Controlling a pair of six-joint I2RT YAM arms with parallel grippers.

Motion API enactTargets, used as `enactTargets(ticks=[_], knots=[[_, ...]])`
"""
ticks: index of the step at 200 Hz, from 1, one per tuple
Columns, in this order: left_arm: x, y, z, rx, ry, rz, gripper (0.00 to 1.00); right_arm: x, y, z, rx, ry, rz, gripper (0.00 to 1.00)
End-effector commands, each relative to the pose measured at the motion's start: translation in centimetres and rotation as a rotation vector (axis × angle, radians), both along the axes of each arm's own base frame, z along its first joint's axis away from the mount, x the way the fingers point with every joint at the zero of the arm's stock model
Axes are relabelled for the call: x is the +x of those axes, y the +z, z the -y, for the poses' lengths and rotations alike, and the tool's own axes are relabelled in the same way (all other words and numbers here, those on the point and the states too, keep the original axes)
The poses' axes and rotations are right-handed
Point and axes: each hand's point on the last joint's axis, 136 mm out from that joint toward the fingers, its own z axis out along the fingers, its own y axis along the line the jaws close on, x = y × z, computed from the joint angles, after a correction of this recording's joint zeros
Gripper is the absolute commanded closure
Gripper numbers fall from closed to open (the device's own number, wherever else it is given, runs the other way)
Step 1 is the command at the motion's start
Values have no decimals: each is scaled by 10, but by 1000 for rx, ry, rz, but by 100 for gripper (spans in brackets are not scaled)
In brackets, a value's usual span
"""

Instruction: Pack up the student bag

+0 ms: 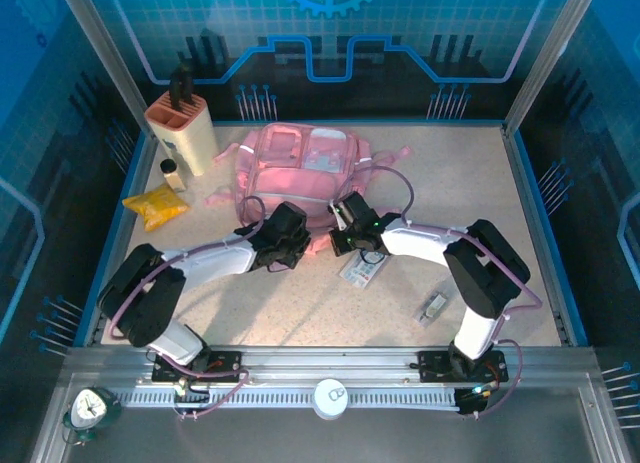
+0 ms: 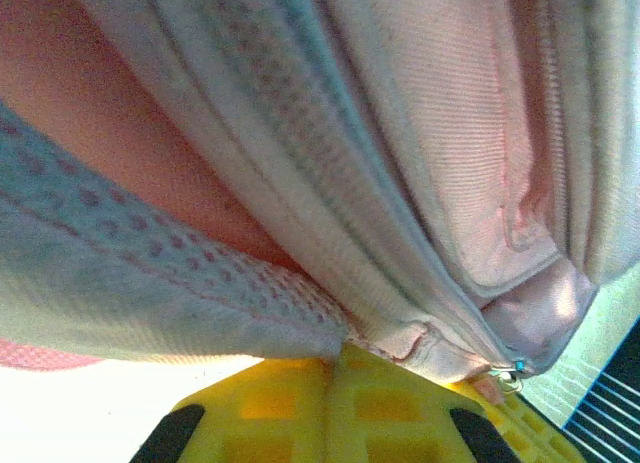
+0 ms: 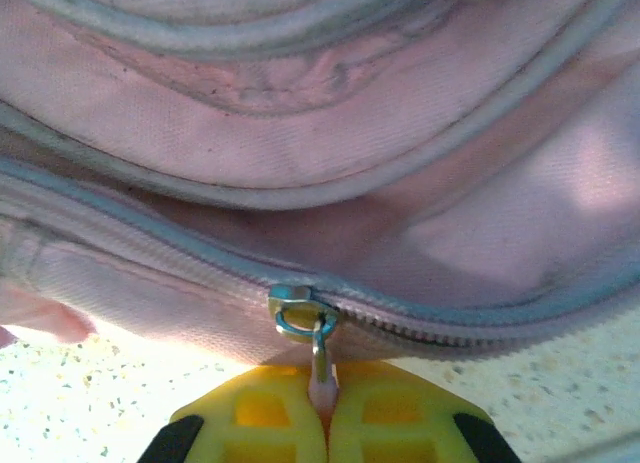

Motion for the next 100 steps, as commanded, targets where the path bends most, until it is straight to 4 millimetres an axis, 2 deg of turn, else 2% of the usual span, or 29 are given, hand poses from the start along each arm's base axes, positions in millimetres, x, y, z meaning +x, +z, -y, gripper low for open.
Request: enactTargets(ticks=[1,32,64,88,100], knots=[[-8,1,-49,173,14,19,100,16,10,38,-65,-115,36,100],[-25,0,-93,239,17,4,100,35,10,63,-127,-197,67,100],[-41,3,-145,261,50,9,100,58,13,87,-111,-294,82,100],[-40,11,-169,233,57,21,100,66,8,78,-105,-273,80,100],[-38,19,-174,243,47,30,100,64,9,63,-68,-224,60,100]])
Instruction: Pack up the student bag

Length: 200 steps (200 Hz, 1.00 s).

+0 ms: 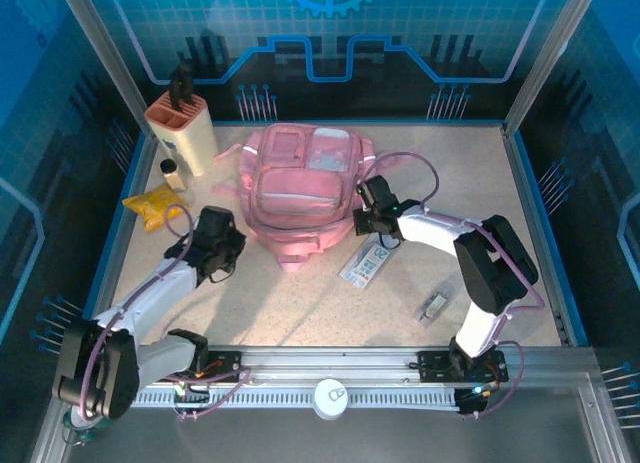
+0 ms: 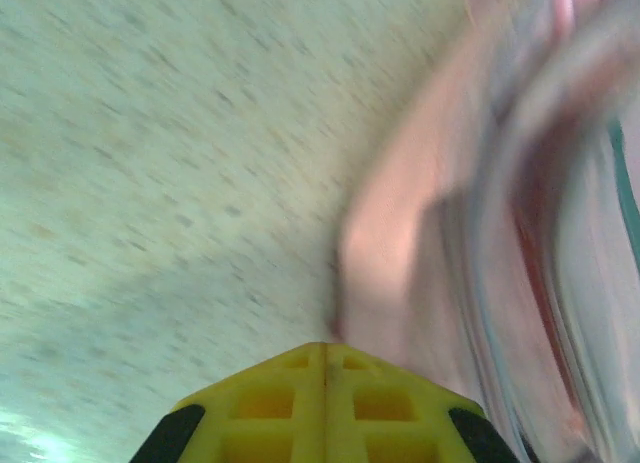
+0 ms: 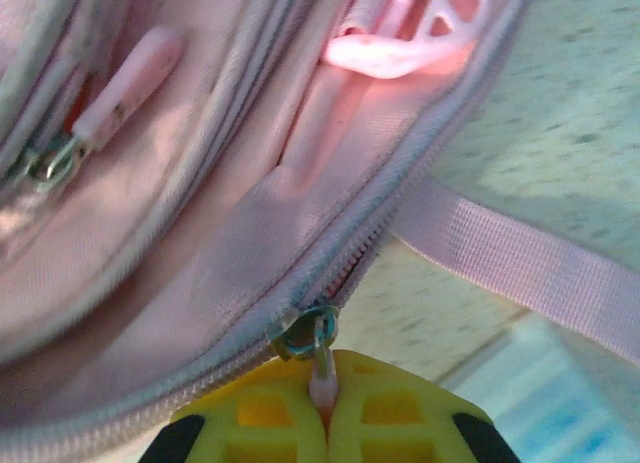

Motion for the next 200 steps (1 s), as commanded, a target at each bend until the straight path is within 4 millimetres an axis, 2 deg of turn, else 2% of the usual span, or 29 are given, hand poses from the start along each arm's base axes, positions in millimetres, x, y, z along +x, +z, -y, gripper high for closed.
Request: enactTargets(ticks=[1,13,27,34,47,57,95,109,122,153,171,200], knots=[[-11,3,-7,45,-109,-35,100,8,5,-14,17,21,7,100],[-2,13,10,-16,-170,16,100,-2,15,-32,21,70,40,100],[-2,19,36,-110,-193,37,100,-14,24,-48,21,109,59,100],[-3,22,48,-122,-197,55,88,-18,24,-50,19,113,50,100],[-7,24,74,-119,-219,83,75,-21,22,-50,32,111,42,100],[-11,19,88,-144,-214,62,60,-22,21,-50,38,112,36,100],[-17,-2,134,-245,-178,23,32,-26,21,-56,48,144,34,100],[-9,-6,146,-250,-176,8,22,-26,21,-59,49,150,33,100],[0,-14,151,-243,-151,-17,19,-25,19,-59,50,149,32,100],[18,-40,150,-189,-72,-50,30,-25,17,-60,53,147,32,100],[26,-50,140,-126,-22,-41,54,-23,15,-57,42,141,33,100],[18,-62,115,-56,31,-87,99,-16,17,-51,11,125,63,100]])
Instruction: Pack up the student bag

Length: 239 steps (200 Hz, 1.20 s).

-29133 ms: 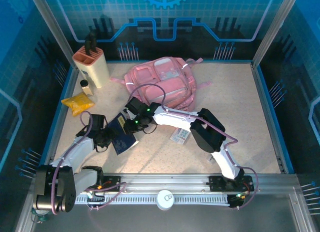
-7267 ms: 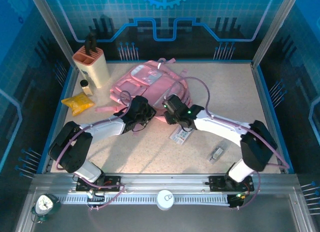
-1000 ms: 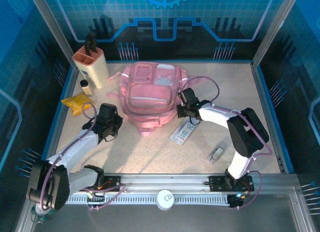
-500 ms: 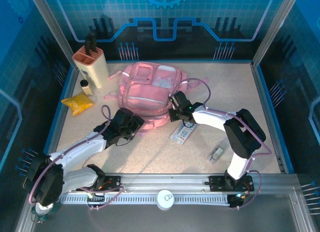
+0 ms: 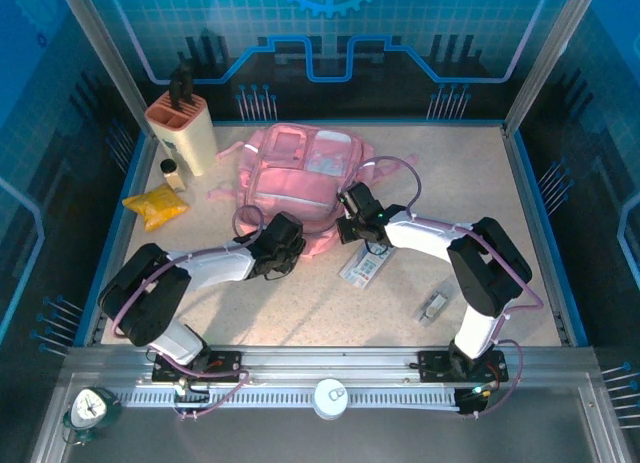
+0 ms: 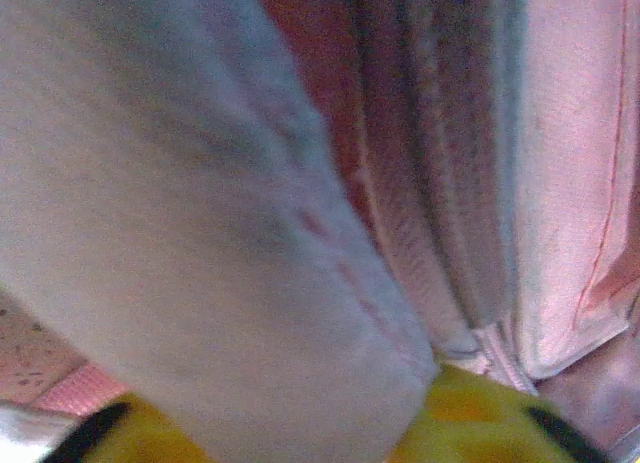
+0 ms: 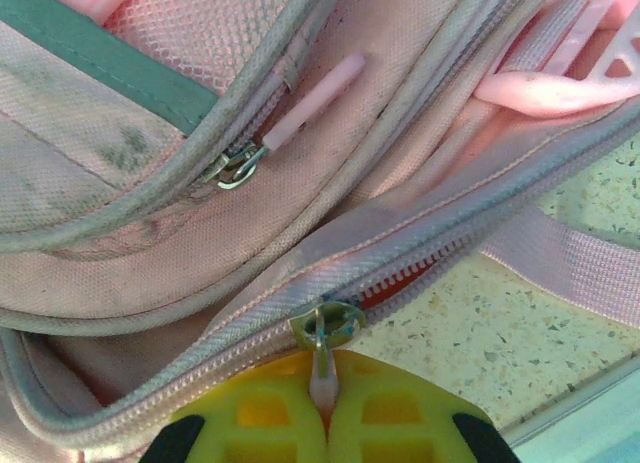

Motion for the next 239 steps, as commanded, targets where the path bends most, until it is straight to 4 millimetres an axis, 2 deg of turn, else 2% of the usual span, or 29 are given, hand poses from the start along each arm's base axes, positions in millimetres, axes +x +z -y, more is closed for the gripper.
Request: enactTargets(ticks=[1,18,46,61,73,93,109,134,140,150,171,197,216,227,239], knots=[[-4,-16,-36,123,89,-35,100,10,12,1,-3,-12,60,100],[-15,-17,-54,167,78,-52,100,17,13,13,-37,-54,77,100],[-41,-21,-99,216,101,-78,100,20,18,31,-60,-96,97,100],[-55,-22,-127,236,108,-93,100,23,17,38,-78,-114,104,100],[-68,-19,-154,269,135,-119,100,32,8,48,-54,-157,85,100],[-69,-8,-178,267,124,-69,100,46,-4,60,-49,-203,78,100],[-63,2,-185,249,105,-44,100,46,0,48,-46,-170,95,100],[-46,19,-179,275,12,-14,100,22,16,12,44,-58,60,100],[-44,22,-177,273,-6,-16,99,12,21,2,75,-23,50,87],[-42,30,-173,263,-33,-17,89,0,35,-7,109,13,40,64],[-40,47,-156,200,-90,48,67,-9,50,1,225,-37,-49,54],[-40,70,-133,175,-120,135,60,13,62,13,349,-181,-152,48],[-33,88,-114,163,-146,184,57,32,69,2,406,-228,-177,44],[-26,95,-102,169,-170,211,57,43,64,-4,417,-258,-200,39],[-17,100,-82,157,-221,222,56,54,58,-8,419,-292,-244,40]])
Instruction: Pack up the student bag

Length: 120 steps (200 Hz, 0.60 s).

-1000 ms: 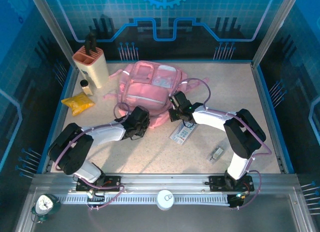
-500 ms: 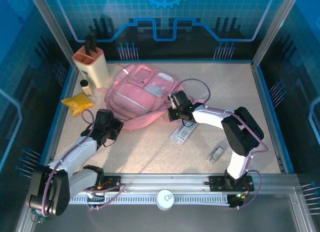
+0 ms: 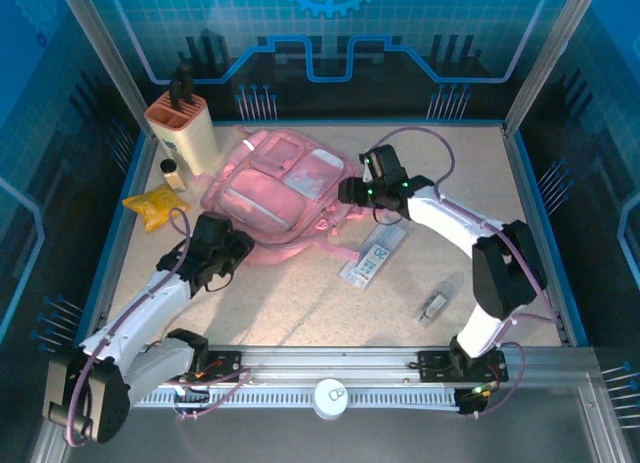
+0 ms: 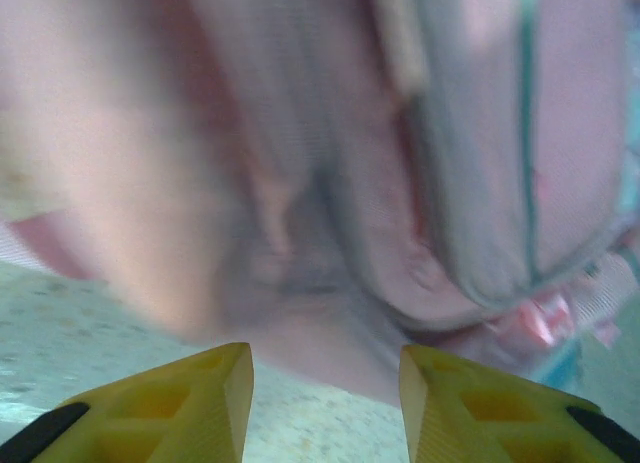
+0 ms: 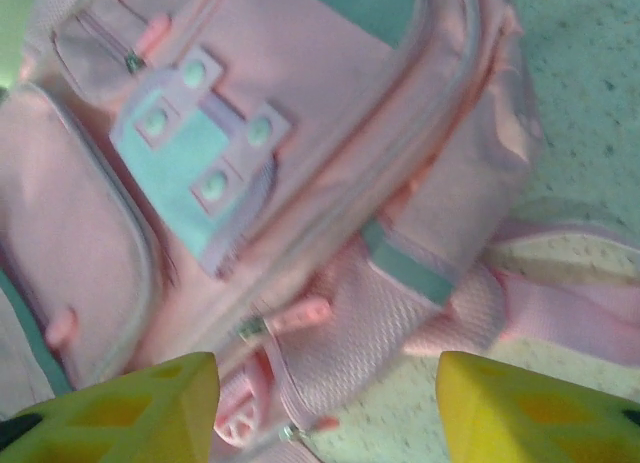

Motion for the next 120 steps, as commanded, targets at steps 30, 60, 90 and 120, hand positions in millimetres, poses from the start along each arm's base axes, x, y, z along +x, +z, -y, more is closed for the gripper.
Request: enactTargets(ticks=[30,60,90,120], knots=[[37,36,67,-13,-137,77,55,19,-35,-26,74,-80,-210,41],[49,33,97,-34,-168,92,54,24,-62,-18,42,-150,-282,42],[60,13,122,-48,-201,38,54,29,-72,-31,87,-142,-318,45],[66,1,133,-4,-217,7,56,30,-53,-42,59,-139,-252,46]])
